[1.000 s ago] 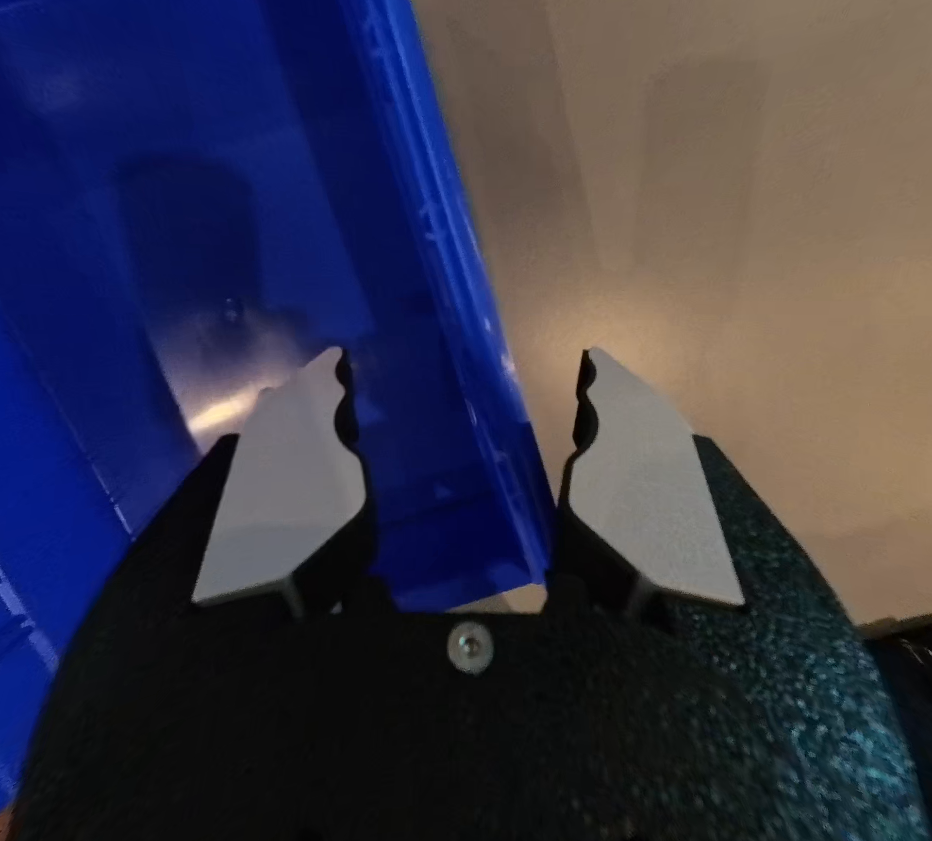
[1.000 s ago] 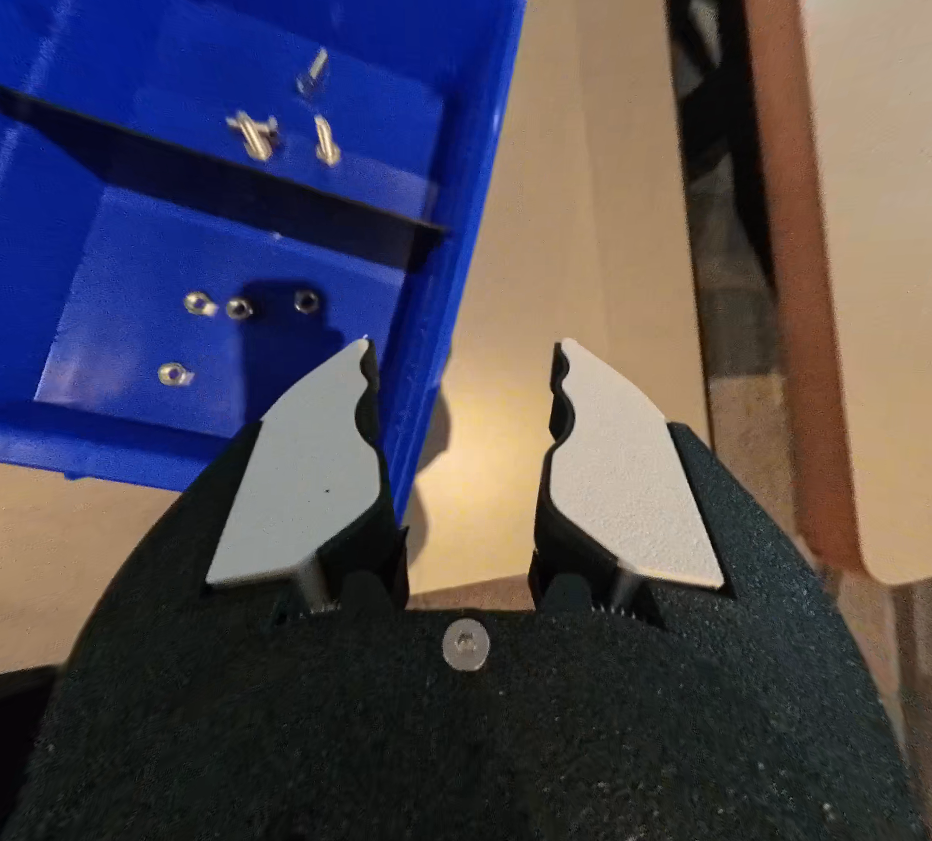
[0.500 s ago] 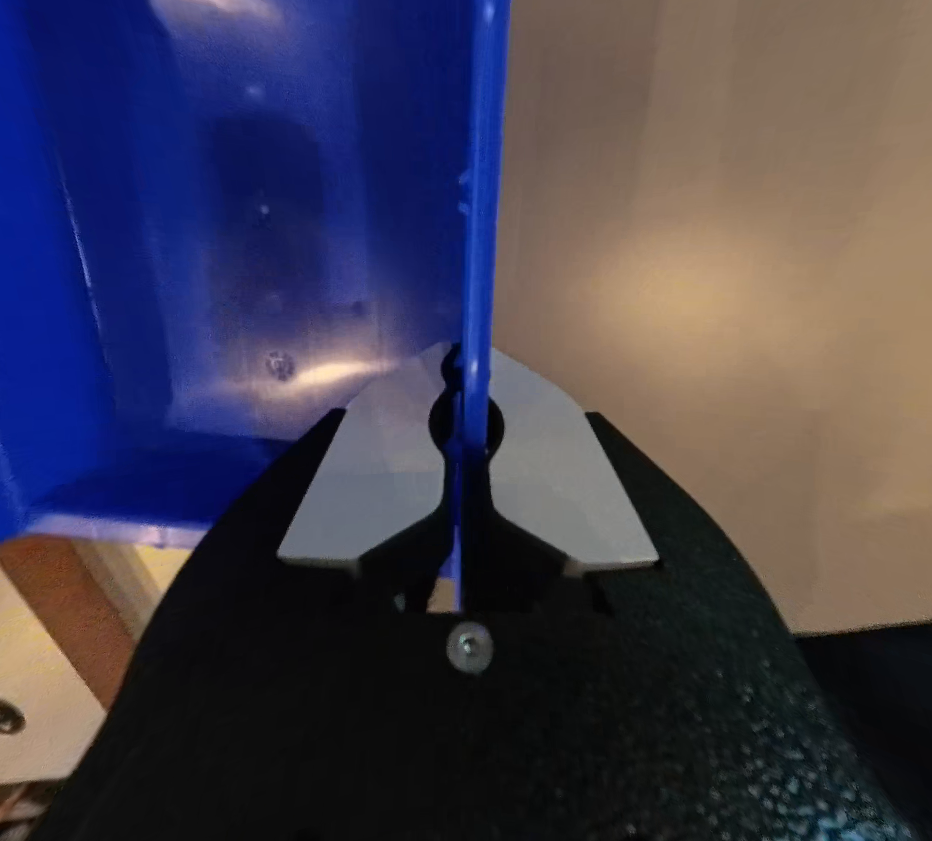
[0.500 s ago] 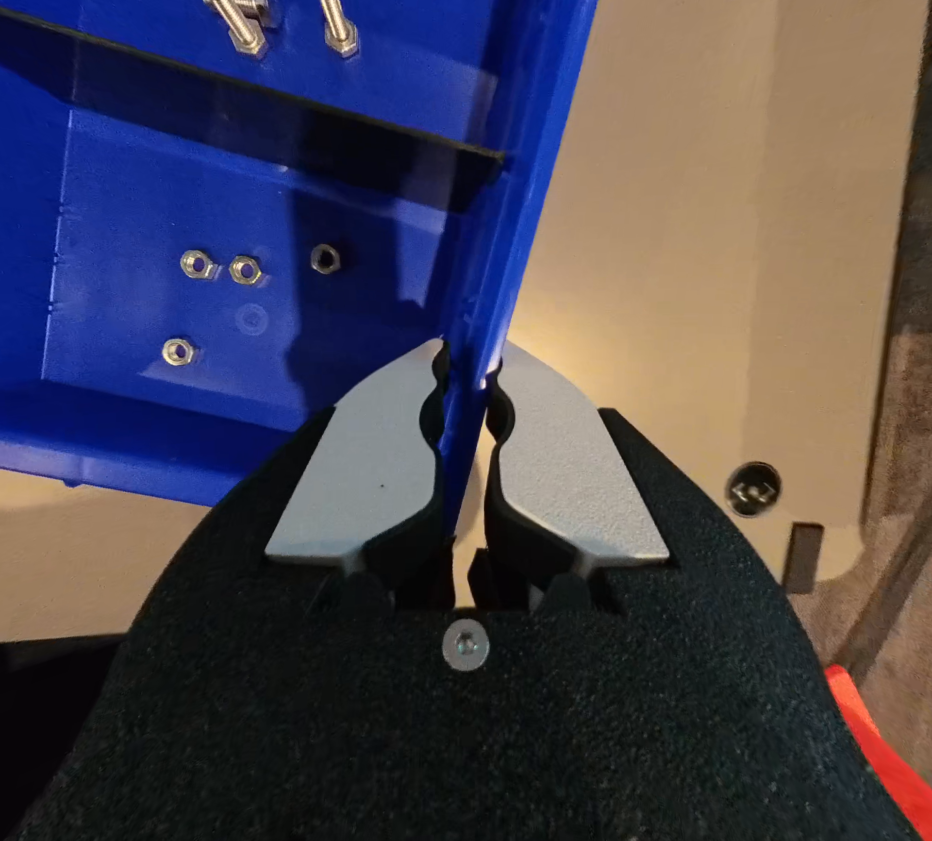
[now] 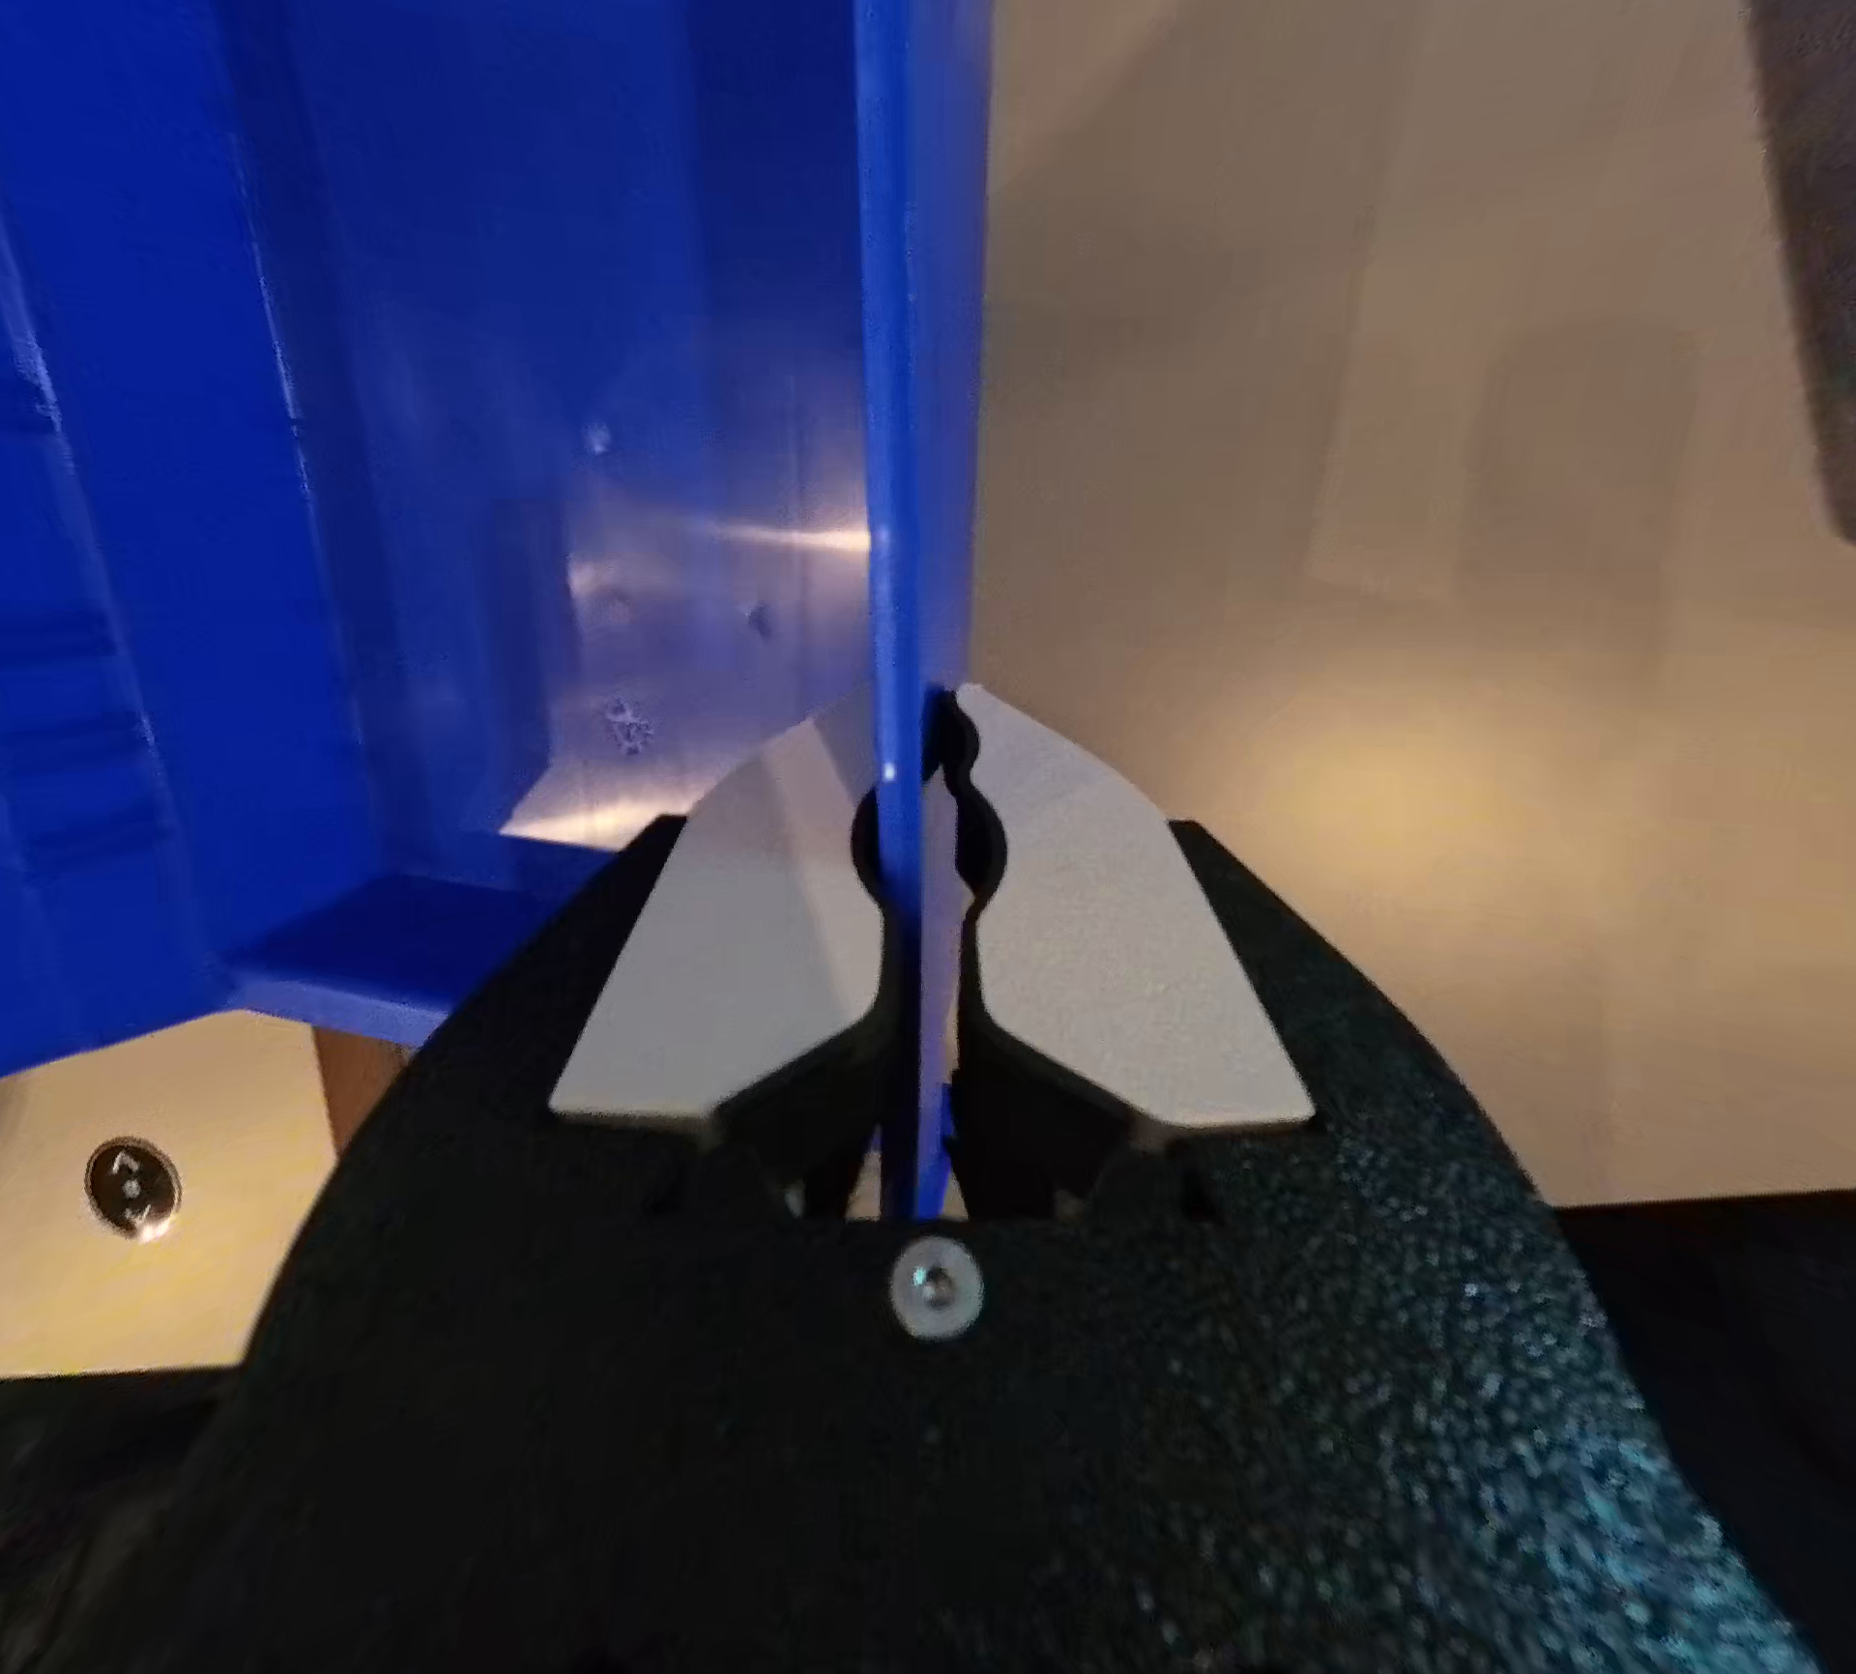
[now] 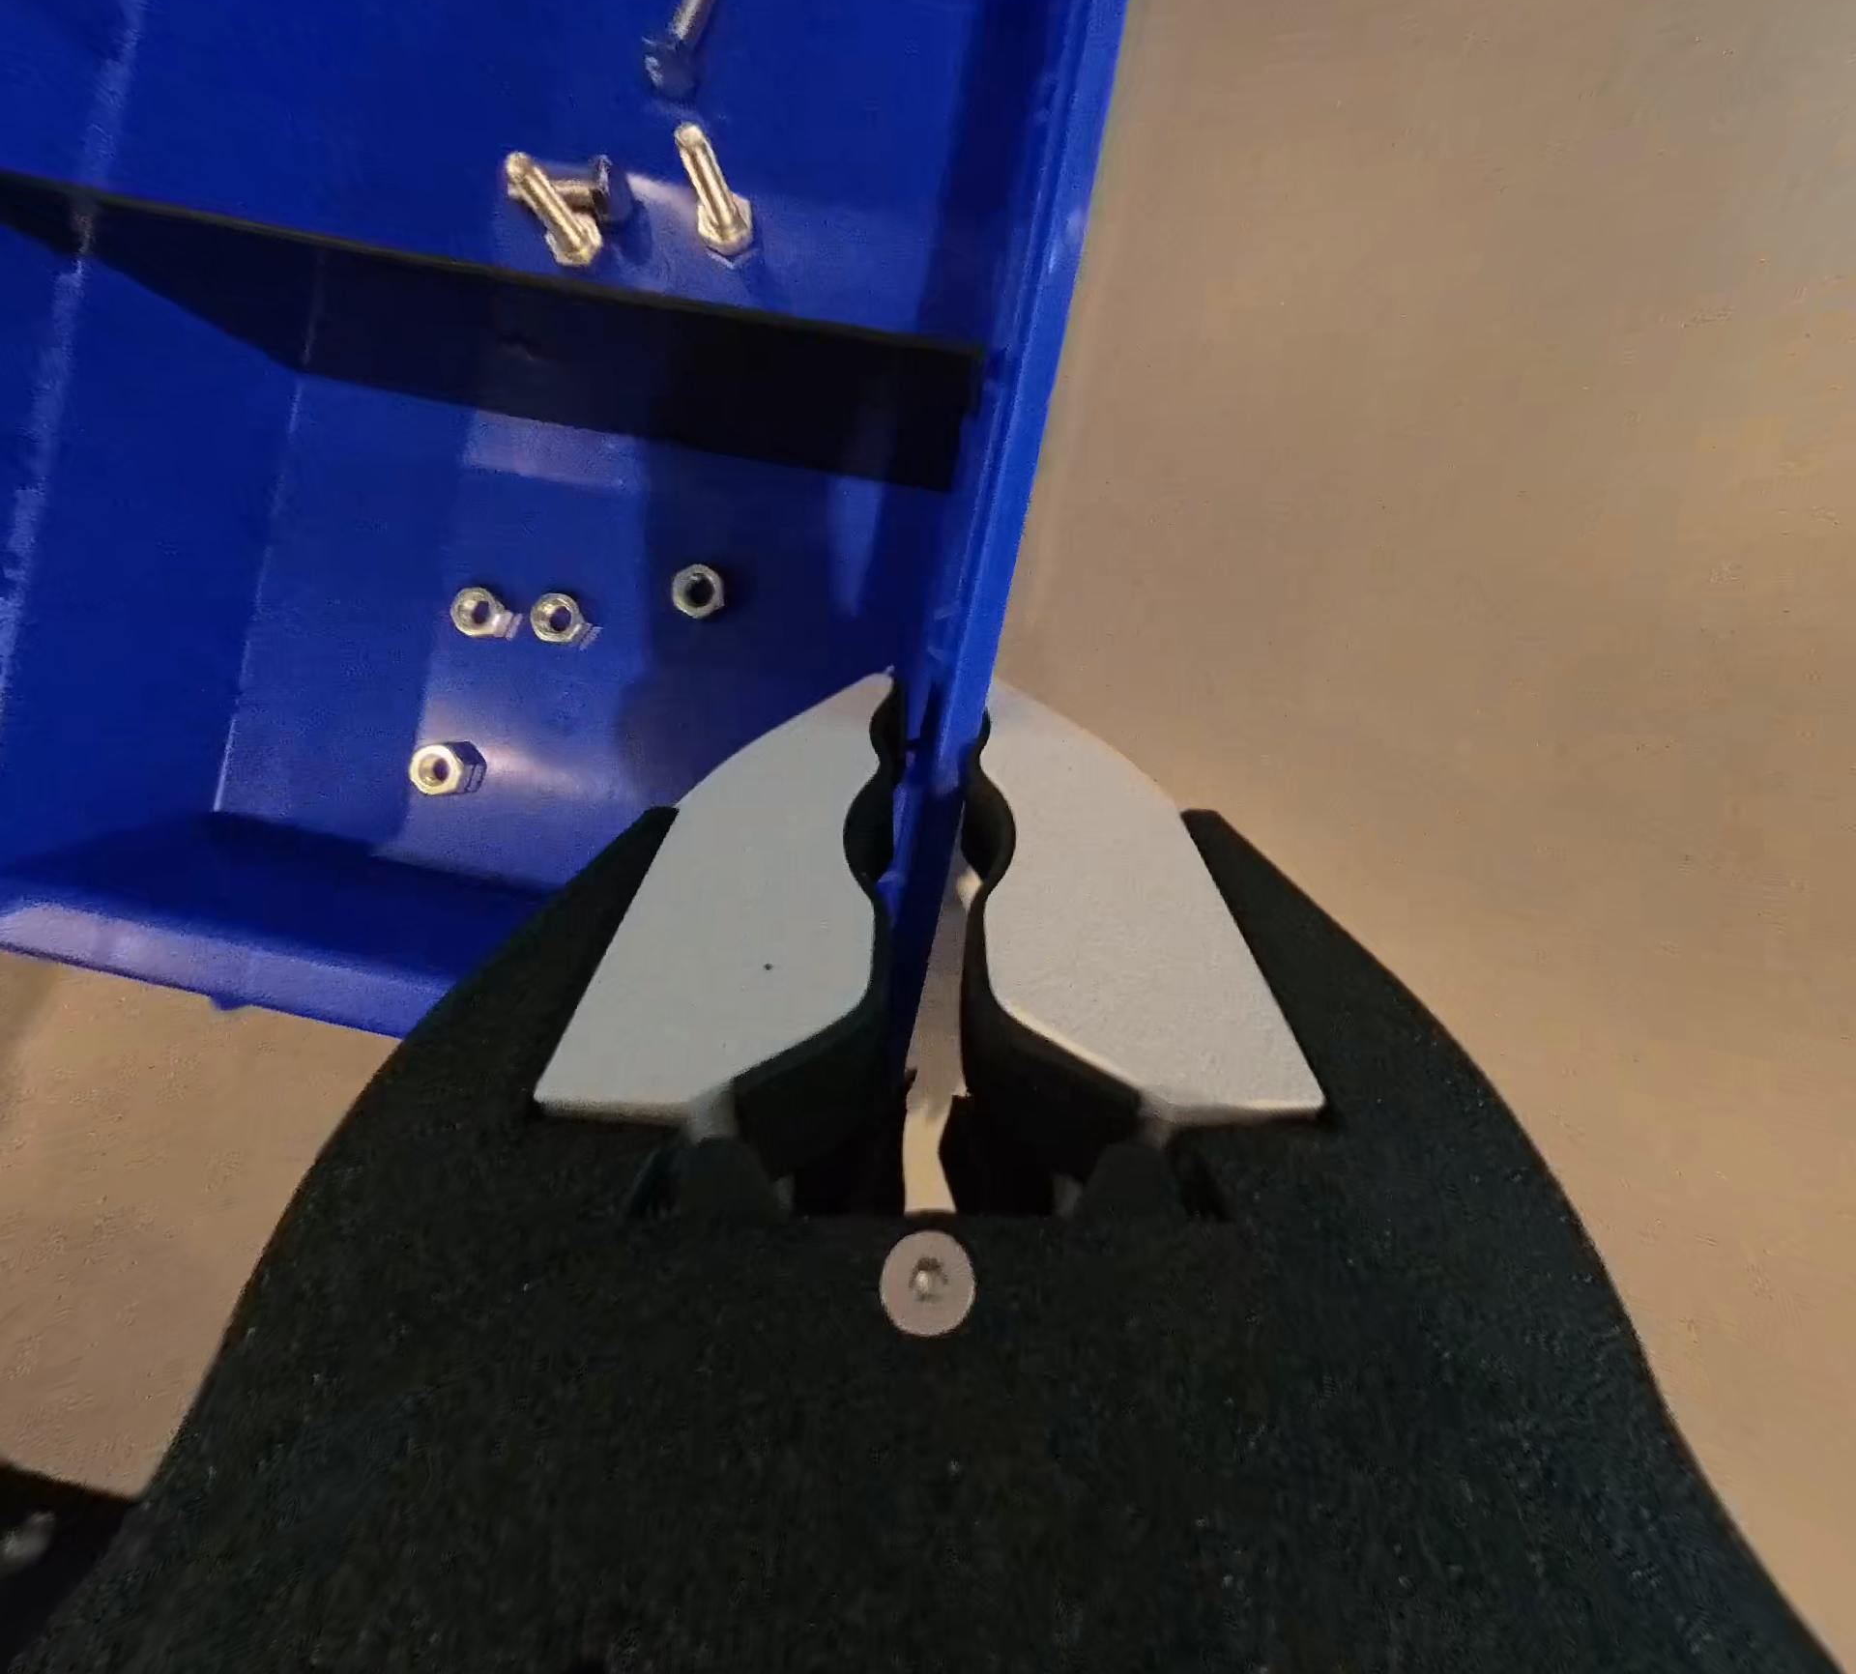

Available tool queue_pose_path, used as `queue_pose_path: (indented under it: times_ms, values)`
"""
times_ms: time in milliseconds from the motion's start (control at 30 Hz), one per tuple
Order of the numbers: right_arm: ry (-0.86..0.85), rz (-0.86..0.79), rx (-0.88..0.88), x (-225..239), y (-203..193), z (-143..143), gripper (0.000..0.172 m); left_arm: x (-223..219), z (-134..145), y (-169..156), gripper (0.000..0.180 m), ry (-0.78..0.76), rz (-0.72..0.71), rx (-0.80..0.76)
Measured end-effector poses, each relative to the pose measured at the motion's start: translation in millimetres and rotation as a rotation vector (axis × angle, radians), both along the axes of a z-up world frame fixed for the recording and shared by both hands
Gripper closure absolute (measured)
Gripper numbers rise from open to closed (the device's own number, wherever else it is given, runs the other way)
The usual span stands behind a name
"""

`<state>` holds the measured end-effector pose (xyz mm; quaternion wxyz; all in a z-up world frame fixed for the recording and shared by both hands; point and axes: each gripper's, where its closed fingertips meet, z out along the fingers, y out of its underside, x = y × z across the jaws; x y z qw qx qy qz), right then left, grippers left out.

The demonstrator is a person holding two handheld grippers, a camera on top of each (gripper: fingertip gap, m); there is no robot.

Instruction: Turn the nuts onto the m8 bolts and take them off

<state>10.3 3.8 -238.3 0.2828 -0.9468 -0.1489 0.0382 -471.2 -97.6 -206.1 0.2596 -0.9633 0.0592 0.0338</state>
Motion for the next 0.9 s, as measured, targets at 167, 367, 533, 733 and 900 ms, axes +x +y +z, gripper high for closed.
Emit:
queue_pose_path:
  times_ms: [167, 367, 533, 733, 900]
  values:
    - [0.169, 0.223, 0.020, -112.0, 3.9, -2.0, 0.144, -16.6, 2.1, -16.0, 0.176, 0.002, 0.024, 0.003]
    - [0.177, 0.305, 0.063, -181.1, -4.7, -0.8, 0.136, -15.5, 15.4, -21.3, 0.175, 0.007, 0.030, 0.031]
    - [0.255, 0.402, 0.088, -238.2, -30.4, 1.7, 0.113, -2.1, 36.6, -15.7, 0.175, 0.025, 0.001, 0.076]
    - [0.374, 0.393, 0.318, -194.5, -27.4, 53.0, 0.120, 43.4, 78.4, -9.9, 0.175, 0.065, -0.116, 0.160]
    - [0.481, 0.161, 0.564, -68.9, -29.7, 121.2, 0.124, 137.3, 114.1, 3.0, 0.175, 0.042, -0.390, 0.236]
